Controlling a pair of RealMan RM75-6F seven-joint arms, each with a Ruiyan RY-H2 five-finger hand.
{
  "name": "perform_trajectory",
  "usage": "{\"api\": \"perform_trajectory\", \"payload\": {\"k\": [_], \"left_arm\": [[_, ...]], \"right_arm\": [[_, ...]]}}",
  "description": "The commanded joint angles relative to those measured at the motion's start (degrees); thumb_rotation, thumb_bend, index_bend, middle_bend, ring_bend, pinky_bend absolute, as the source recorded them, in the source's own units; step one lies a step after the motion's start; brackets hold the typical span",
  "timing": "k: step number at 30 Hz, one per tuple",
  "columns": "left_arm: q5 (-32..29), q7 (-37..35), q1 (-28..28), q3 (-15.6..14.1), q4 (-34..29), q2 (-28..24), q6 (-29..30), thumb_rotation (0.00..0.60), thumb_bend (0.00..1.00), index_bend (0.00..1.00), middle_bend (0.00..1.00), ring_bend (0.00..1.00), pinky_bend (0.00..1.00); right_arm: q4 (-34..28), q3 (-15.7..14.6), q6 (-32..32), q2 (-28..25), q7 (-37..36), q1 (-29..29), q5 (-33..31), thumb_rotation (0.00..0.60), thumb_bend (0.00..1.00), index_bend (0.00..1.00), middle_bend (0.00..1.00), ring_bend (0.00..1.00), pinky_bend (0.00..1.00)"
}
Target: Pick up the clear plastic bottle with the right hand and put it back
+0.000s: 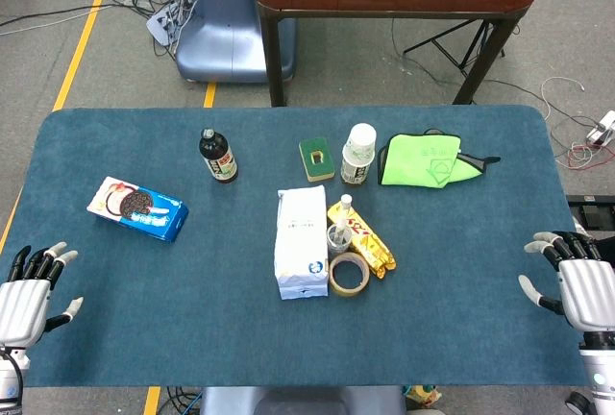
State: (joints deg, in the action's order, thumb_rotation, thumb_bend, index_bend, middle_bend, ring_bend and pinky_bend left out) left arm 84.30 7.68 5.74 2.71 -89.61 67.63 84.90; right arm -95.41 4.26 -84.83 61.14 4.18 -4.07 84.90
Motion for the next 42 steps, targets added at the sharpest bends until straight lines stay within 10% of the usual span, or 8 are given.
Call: {"api": "perform_trajectory", "payload": {"k": [1, 15, 42], "left_arm": [[0.0, -0.15, -0.13, -0.12, 0.19, 0.09, 0.05, 0.6, 0.27, 0.21, 0.13, 0.11, 0.0], [0.98, -0.27, -0.77, -0.77, -0.32, -0.21, 0.85, 0.6, 0.27, 0.21, 0.12, 0.11, 0.0], [1.25, 0.0, -2.8, -1.44, -2.32, -2.19, 2.48, 0.6, 0.27, 0.21, 0.12, 0.11, 0.0]], "right_arm": [[-0.85, 0.0, 0.45, -0.61, 0.1, -0.2, -0.08, 0.6, 0.35, 0.39, 0.3, 0.21, 0.17], [-6.96, 1.77, 9.36, -2.91, -0.26, -7.17, 0.63, 0.6, 0.35, 0.39, 0.3, 0.21, 0.17], [-4.19, 10.77, 35.73, 9.57, 4.48, -31.46, -20.95, 0.6, 0.29, 0.38, 0.15, 0.01, 0.15]]}}
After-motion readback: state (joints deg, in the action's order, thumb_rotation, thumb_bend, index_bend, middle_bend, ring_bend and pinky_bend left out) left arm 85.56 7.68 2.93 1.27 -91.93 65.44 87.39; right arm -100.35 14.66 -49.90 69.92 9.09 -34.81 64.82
